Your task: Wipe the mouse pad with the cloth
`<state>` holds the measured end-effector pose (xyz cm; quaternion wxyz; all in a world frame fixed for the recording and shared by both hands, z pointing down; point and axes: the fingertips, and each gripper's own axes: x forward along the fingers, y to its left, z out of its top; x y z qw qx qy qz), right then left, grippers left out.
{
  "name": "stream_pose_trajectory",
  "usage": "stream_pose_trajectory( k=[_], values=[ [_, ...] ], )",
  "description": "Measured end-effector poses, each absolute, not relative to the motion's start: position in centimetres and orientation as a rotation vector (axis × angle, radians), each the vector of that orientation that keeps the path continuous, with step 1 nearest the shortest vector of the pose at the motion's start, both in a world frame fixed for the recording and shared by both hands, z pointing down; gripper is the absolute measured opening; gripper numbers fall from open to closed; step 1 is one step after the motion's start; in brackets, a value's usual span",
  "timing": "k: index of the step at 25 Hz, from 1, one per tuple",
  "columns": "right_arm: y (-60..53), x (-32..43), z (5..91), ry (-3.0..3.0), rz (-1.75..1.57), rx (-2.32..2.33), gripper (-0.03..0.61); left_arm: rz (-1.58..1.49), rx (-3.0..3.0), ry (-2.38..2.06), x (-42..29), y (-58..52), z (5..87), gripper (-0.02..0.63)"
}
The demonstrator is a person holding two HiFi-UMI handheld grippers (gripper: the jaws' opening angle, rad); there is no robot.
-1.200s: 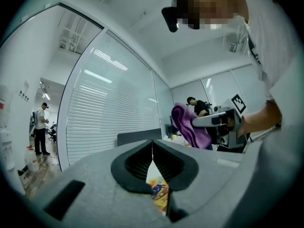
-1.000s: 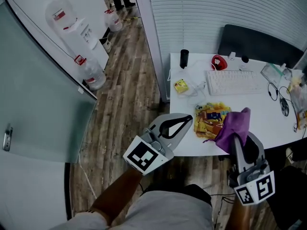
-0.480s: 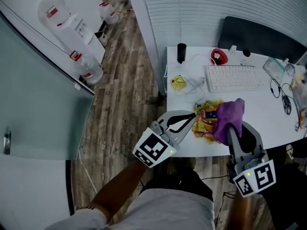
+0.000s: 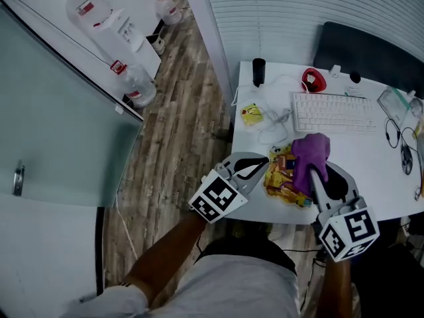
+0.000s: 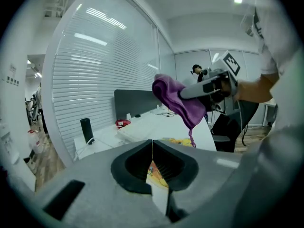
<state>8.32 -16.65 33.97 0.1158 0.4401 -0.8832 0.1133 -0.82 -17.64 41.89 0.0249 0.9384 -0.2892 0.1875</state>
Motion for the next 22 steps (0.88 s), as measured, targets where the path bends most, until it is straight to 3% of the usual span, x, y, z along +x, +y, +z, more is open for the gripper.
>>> stream_pose_trajectory(
  k=[22],
  values=[
    [-21.0,5.1,42.3,-2.300,0.419,0.950,0.066,1.046,2.719,-0.711,1.3,-18.5,51.4,0.015]
  ],
)
